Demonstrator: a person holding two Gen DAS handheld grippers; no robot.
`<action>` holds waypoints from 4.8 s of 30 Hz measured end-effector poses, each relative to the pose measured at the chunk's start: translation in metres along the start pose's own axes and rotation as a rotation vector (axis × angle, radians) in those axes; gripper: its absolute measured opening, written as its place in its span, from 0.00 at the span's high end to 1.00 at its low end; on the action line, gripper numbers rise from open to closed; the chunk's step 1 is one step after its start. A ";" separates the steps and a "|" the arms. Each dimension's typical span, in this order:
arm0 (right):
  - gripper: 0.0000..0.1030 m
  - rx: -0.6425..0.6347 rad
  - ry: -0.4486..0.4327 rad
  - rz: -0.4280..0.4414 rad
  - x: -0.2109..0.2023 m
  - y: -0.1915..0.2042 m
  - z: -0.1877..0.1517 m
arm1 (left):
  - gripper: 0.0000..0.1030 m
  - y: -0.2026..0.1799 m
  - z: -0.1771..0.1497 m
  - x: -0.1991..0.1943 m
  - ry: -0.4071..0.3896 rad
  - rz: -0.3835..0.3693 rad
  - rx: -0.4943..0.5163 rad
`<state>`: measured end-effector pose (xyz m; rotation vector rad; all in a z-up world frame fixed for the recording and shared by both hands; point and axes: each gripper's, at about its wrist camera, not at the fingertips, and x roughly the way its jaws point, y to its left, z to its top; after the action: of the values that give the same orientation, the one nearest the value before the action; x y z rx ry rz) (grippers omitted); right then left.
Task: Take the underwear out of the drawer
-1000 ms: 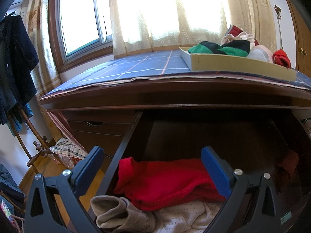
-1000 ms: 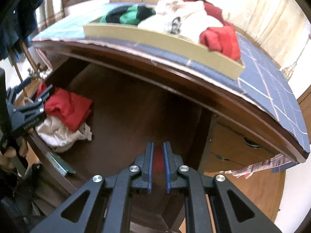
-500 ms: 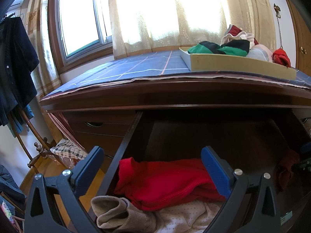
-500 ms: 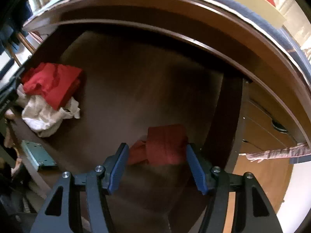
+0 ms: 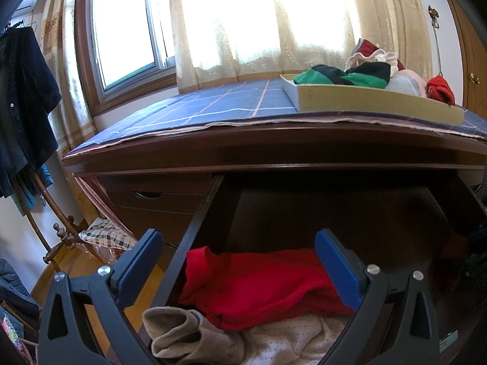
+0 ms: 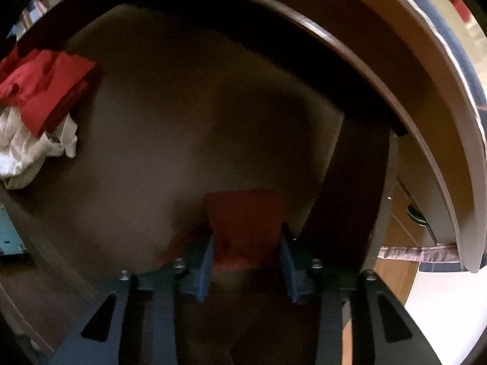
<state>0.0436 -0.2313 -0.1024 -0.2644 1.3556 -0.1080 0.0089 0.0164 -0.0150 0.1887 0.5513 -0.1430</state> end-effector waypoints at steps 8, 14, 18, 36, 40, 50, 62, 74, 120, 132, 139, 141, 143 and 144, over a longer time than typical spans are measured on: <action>0.67 0.049 -0.129 -0.013 -0.033 0.001 -0.007 | 0.01 0.000 0.000 0.000 -0.001 0.000 0.001; 0.67 0.106 -0.229 -0.005 -0.073 -0.006 -0.021 | 0.01 0.000 0.000 0.000 -0.001 0.000 0.002; 0.67 0.127 -0.283 0.004 -0.095 -0.012 -0.025 | 0.01 0.000 0.000 0.000 -0.001 0.000 0.002; 0.67 0.159 -0.488 0.055 -0.153 -0.005 0.015 | 0.01 0.000 -0.001 -0.001 0.000 0.002 0.005; 0.67 0.161 -0.532 0.058 -0.170 -0.005 0.023 | 0.01 -0.001 -0.001 -0.001 -0.001 0.002 0.005; 0.67 0.175 -0.653 0.081 -0.209 -0.018 0.052 | 0.01 -0.001 -0.001 -0.001 -0.001 0.002 0.005; 0.67 0.221 -0.717 0.177 -0.221 -0.037 0.135 | 0.01 0.000 -0.001 -0.001 -0.002 0.002 0.007; 0.67 0.266 -0.609 0.148 -0.163 -0.030 0.242 | 0.01 0.002 0.002 0.002 0.016 -0.008 0.003; 0.29 0.305 -0.812 0.351 -0.182 -0.020 0.116 | 0.01 -0.002 0.002 0.011 0.079 0.018 0.007; 0.29 0.271 -0.710 0.367 -0.142 0.012 0.029 | 0.01 -0.005 0.001 0.008 0.058 0.045 0.036; 0.29 0.293 -0.593 0.391 -0.105 0.015 0.007 | 0.01 -0.007 0.000 0.007 0.057 0.052 0.042; 0.29 0.299 -0.562 0.403 -0.098 0.016 0.000 | 0.01 -0.007 0.000 0.007 0.058 0.054 0.041; 0.29 0.291 -0.529 0.394 -0.093 0.016 -0.009 | 0.01 -0.007 0.000 0.007 0.057 0.052 0.041; 0.29 0.286 -0.513 0.384 -0.092 0.016 -0.013 | 0.01 -0.007 0.000 0.007 0.057 0.050 0.040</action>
<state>0.0103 -0.1968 -0.0213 0.2032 0.8457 0.0842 0.0132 0.0090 -0.0195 0.2463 0.6004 -0.1003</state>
